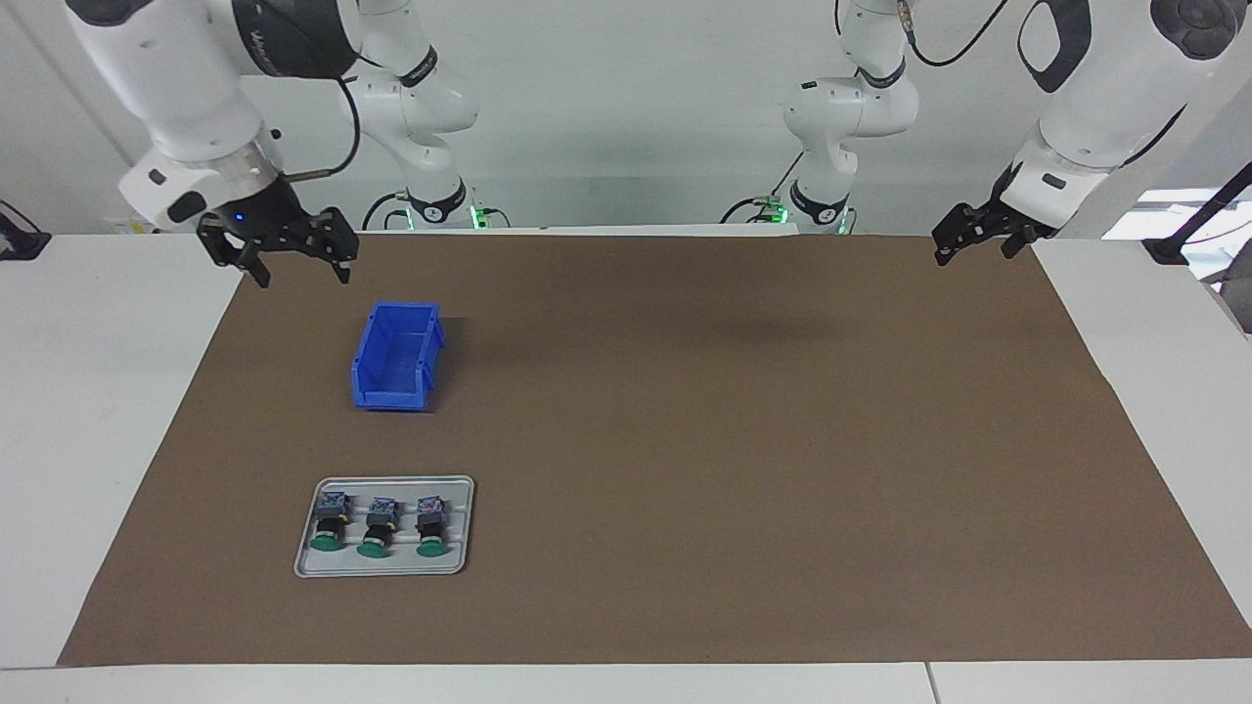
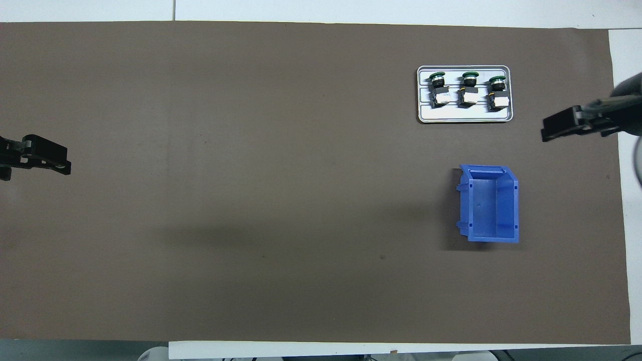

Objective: Place and press button with both arms
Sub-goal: 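Reach the right gripper into the metal tray and grasp a green button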

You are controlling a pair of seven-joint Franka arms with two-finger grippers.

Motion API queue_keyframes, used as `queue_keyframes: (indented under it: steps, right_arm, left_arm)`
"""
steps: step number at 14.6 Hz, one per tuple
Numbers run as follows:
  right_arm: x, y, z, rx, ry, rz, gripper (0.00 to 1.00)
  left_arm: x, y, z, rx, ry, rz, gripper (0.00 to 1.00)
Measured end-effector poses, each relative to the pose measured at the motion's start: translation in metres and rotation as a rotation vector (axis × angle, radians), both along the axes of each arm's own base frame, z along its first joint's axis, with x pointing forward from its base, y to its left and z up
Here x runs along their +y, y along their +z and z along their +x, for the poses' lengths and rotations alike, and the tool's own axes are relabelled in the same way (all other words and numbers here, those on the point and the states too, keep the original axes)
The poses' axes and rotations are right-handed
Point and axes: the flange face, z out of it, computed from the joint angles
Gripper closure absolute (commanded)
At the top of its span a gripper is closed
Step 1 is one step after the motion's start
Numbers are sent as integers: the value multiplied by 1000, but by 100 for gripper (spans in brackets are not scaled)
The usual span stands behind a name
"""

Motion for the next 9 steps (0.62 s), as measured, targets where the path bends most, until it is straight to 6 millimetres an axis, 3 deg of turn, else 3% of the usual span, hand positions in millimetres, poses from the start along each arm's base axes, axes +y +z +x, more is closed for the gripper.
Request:
queue_keyframes:
  steps: [2,4,6,9]
  right_arm:
    - [40,-47,30,-14,-2,0,0]
    - [66,-106,63,-32,-17,3,0]
    - [73,-160,88,-45,-19,6,0]
    - [65,-221,111,-57,-25,6,1]
  left_arm:
    - [0,0,0,0,-1,0,0]
    - [0,0,0,-1,-1,0,0]
    - [-1,0,0,-1,-2,0,0]
    - [-1,0,0,-3,-2,0,0]
